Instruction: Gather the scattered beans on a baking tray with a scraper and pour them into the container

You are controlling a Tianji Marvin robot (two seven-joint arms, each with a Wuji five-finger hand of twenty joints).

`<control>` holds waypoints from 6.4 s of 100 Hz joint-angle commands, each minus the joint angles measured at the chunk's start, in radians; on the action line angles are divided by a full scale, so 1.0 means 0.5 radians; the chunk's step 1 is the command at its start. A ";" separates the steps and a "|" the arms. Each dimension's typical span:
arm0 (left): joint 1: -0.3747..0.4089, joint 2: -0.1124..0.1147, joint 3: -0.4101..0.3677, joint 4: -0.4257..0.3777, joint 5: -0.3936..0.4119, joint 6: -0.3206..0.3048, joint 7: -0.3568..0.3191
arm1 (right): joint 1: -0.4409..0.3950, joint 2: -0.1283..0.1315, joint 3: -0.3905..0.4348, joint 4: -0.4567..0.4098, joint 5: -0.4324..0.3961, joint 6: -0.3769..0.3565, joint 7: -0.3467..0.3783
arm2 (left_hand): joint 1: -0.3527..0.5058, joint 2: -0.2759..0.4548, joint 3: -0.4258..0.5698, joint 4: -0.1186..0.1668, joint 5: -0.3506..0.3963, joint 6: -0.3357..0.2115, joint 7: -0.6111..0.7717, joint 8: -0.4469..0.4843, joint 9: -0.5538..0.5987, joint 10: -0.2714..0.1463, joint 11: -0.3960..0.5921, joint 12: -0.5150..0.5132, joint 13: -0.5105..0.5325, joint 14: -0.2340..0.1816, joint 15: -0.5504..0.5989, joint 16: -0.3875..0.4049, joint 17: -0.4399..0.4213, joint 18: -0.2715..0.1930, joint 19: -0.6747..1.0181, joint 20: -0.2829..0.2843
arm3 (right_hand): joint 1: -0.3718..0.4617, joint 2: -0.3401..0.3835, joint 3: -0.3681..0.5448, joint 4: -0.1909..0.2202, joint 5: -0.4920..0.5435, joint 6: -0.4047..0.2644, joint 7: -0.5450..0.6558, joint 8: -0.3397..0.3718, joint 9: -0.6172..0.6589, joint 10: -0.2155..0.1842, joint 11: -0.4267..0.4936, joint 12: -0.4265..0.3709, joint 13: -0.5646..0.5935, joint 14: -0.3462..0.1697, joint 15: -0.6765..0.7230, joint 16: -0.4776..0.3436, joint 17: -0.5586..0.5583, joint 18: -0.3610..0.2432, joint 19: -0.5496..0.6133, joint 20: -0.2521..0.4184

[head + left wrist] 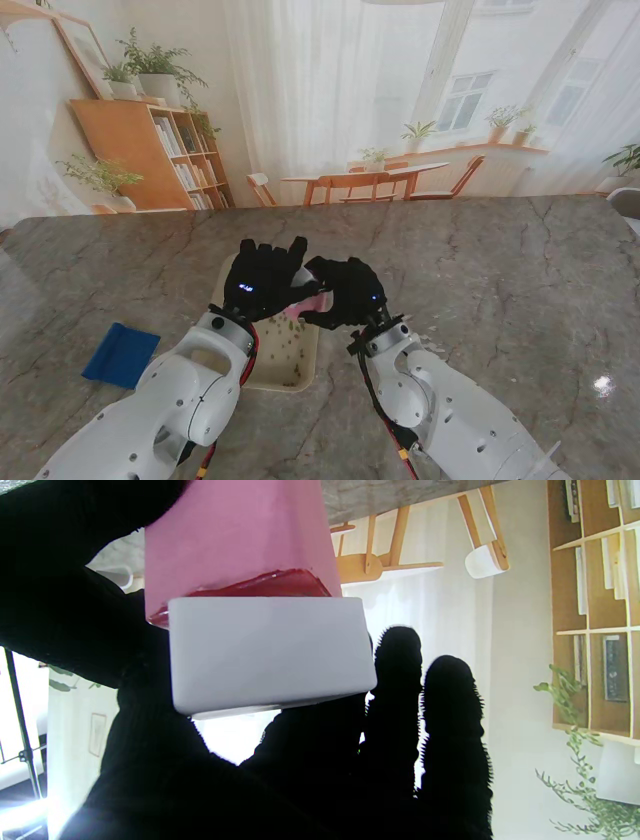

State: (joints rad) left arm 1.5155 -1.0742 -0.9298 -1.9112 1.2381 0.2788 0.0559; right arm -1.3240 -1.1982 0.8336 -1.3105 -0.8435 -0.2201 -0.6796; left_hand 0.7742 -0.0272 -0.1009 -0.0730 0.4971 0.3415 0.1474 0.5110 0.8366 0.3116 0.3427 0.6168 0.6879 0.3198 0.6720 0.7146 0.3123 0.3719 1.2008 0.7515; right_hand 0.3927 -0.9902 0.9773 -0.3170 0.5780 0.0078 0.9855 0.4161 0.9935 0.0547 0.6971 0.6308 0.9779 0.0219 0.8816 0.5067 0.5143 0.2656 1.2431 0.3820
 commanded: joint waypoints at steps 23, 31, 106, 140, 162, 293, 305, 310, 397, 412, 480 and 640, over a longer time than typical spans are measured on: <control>0.156 -0.008 -0.152 -0.108 -0.017 -0.118 0.077 | 0.013 0.002 -0.011 -0.011 -0.001 -0.019 0.044 | 0.019 0.228 0.127 0.080 -0.345 0.035 -0.135 -0.141 -0.646 0.025 -0.524 -0.537 -0.511 0.002 -0.988 -0.621 -0.475 0.262 -1.043 -0.212 | 0.357 0.373 0.439 0.144 0.200 -0.560 0.439 0.111 0.242 -0.339 0.422 0.172 0.000 -0.086 0.008 -0.011 0.006 -0.012 0.043 -0.002; 0.219 -0.007 -0.239 -0.147 -0.019 -0.216 0.132 | 0.018 0.001 -0.014 -0.006 0.000 -0.021 0.046 | 0.047 0.244 0.129 0.081 -0.423 0.006 -0.155 -0.147 -0.744 -0.028 -0.539 -0.567 -0.615 -0.060 -1.060 -0.698 -0.554 0.188 -1.223 -0.265 | 0.357 0.374 0.438 0.144 0.199 -0.561 0.441 0.111 0.240 -0.339 0.422 0.172 0.001 -0.089 0.007 -0.012 0.006 -0.013 0.043 -0.003; 0.375 0.109 -0.780 -0.149 0.275 -1.310 -0.053 | 0.071 -0.003 -0.051 0.056 -0.015 -0.078 0.011 | 0.391 -0.161 0.194 0.113 -0.718 -0.021 -0.363 -0.766 -1.427 -0.078 -0.614 -0.642 -1.158 -0.180 -1.139 -0.895 -0.663 -0.195 -1.673 -0.475 | 0.343 0.360 0.441 0.130 0.222 -0.630 0.450 0.086 0.253 -0.376 0.408 0.154 0.009 -0.123 -0.008 -0.021 0.011 -0.039 0.036 -0.008; 0.212 0.109 -0.640 -0.059 0.179 -1.332 -0.119 | 0.081 0.005 -0.068 0.058 -0.057 -0.091 -0.016 | 0.586 -0.112 0.165 0.071 -0.636 -0.238 -0.135 -0.163 -1.190 -0.194 -0.568 -0.609 -0.880 -0.263 -1.051 -0.832 -0.567 -0.230 -1.407 -0.505 | 0.335 0.349 0.446 0.126 0.233 -0.670 0.460 0.076 0.257 -0.395 0.400 0.151 0.014 -0.143 -0.017 -0.023 0.014 -0.054 0.029 -0.013; 0.173 0.102 -0.591 -0.041 0.107 -1.311 -0.155 | 0.080 0.002 -0.071 0.059 -0.063 -0.079 -0.040 | 0.744 -0.083 0.149 0.052 -0.314 -0.478 0.000 0.157 -0.735 -0.392 -0.462 -0.484 -0.428 -0.394 -0.880 -0.532 -0.312 -0.312 -0.952 -0.154 | 0.334 0.344 0.451 0.125 0.232 -0.679 0.462 0.067 0.261 -0.397 0.401 0.148 0.016 -0.144 -0.015 -0.020 0.017 -0.056 0.029 -0.014; -0.032 -0.013 0.120 0.011 0.079 0.141 -0.007 | 0.026 -0.019 -0.031 0.014 0.012 -0.020 -0.025 | 0.326 -0.020 0.132 0.076 0.196 -0.059 0.143 0.165 0.319 -0.291 0.863 0.426 0.303 -0.094 0.889 0.174 0.443 -0.238 0.772 0.096 | 0.349 0.309 0.472 0.122 0.250 -0.631 0.468 0.060 0.277 -0.361 0.413 0.136 0.028 -0.115 0.016 -0.013 0.022 -0.031 0.050 -0.006; 0.046 -0.009 0.060 -0.046 0.099 0.115 0.005 | 0.026 -0.014 -0.029 0.014 0.009 -0.022 -0.012 | 0.208 0.014 0.131 0.080 0.023 -0.081 0.012 0.075 0.031 -0.102 0.057 0.041 -0.029 0.039 0.057 0.011 -0.001 -0.001 0.082 0.035 | 0.349 0.312 0.471 0.122 0.250 -0.631 0.467 0.060 0.276 -0.362 0.413 0.136 0.027 -0.114 0.016 -0.014 0.022 -0.030 0.051 -0.006; 0.084 -0.010 0.036 -0.072 0.109 0.120 0.019 | 0.028 -0.012 -0.030 0.015 0.003 -0.024 -0.010 | 0.167 0.021 0.131 0.080 -0.024 -0.091 -0.012 0.045 -0.049 -0.061 -0.132 -0.094 -0.101 0.064 -0.174 -0.072 -0.106 0.066 -0.103 0.031 | 0.347 0.312 0.469 0.121 0.248 -0.632 0.467 0.060 0.273 -0.364 0.412 0.136 0.025 -0.116 0.015 -0.014 0.022 -0.031 0.050 -0.006; 0.499 0.094 -0.779 -0.332 0.410 -1.054 -0.069 | 0.049 -0.011 -0.054 0.036 -0.024 -0.043 -0.039 | 0.448 -0.259 0.197 0.105 -0.733 -0.160 -0.295 -0.214 -1.219 -0.222 -0.631 -0.717 -0.921 -0.258 -1.158 -0.889 -0.561 -0.112 -1.571 -0.353 | 0.347 0.322 0.464 0.123 0.242 -0.648 0.470 0.057 0.266 -0.377 0.414 0.134 0.020 -0.125 0.010 -0.018 0.019 -0.041 0.044 -0.009; 0.392 0.108 -0.709 -0.257 0.457 -1.092 -0.050 | 0.058 -0.014 -0.065 0.043 -0.026 -0.045 -0.052 | 0.493 -0.288 0.211 0.114 -0.728 -0.165 -0.307 -0.277 -1.239 -0.223 -0.617 -0.720 -0.922 -0.263 -1.125 -0.875 -0.581 -0.135 -1.486 -0.361 | 0.347 0.321 0.463 0.122 0.244 -0.648 0.472 0.057 0.267 -0.375 0.414 0.134 0.021 -0.125 0.009 -0.019 0.018 -0.037 0.043 -0.009; 0.168 0.115 -0.515 -0.160 0.358 -1.144 -0.233 | 0.067 -0.007 -0.092 0.045 -0.087 -0.022 -0.112 | 0.603 -0.392 0.495 0.100 -0.339 -0.407 -0.079 -0.035 -0.760 -0.410 -0.518 -0.620 -0.472 -0.410 -0.992 -0.694 -0.381 -0.327 -1.081 -0.240 | 0.351 0.321 0.463 0.124 0.241 -0.650 0.478 0.052 0.264 -0.373 0.417 0.131 0.016 -0.123 0.014 -0.018 0.012 -0.040 0.043 -0.009; -0.034 -0.070 0.177 -0.065 -0.193 0.469 0.024 | 0.034 -0.006 -0.073 0.005 -0.064 0.027 -0.065 | 0.982 -0.463 0.219 0.102 0.457 -0.128 1.180 0.673 0.471 -0.594 1.180 0.677 0.383 -0.197 0.888 0.396 0.226 -0.065 0.499 0.457 | 0.364 0.292 0.476 0.121 0.258 -0.615 0.479 0.046 0.276 -0.345 0.428 0.118 0.026 -0.099 0.040 -0.020 0.015 -0.019 0.062 0.003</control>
State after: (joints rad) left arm 1.5007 -1.0945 -0.8485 -1.9550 1.1700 0.5056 0.0517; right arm -1.3051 -1.1989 0.7966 -1.2893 -0.8711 -0.2012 -0.7255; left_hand 0.8778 -0.3355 -0.2184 -0.0874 0.6241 0.3600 0.5483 0.8280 0.9341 0.2772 0.4418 0.9412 0.8450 0.2983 1.1024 0.9344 0.4145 0.3248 1.4147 1.0138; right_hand 0.3923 -1.0070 0.9760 -0.3364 0.6151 0.0433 0.9990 0.3914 1.0140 0.0507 0.6993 0.6334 0.9864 0.0136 0.8932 0.5057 0.5246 0.2535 1.2438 0.3820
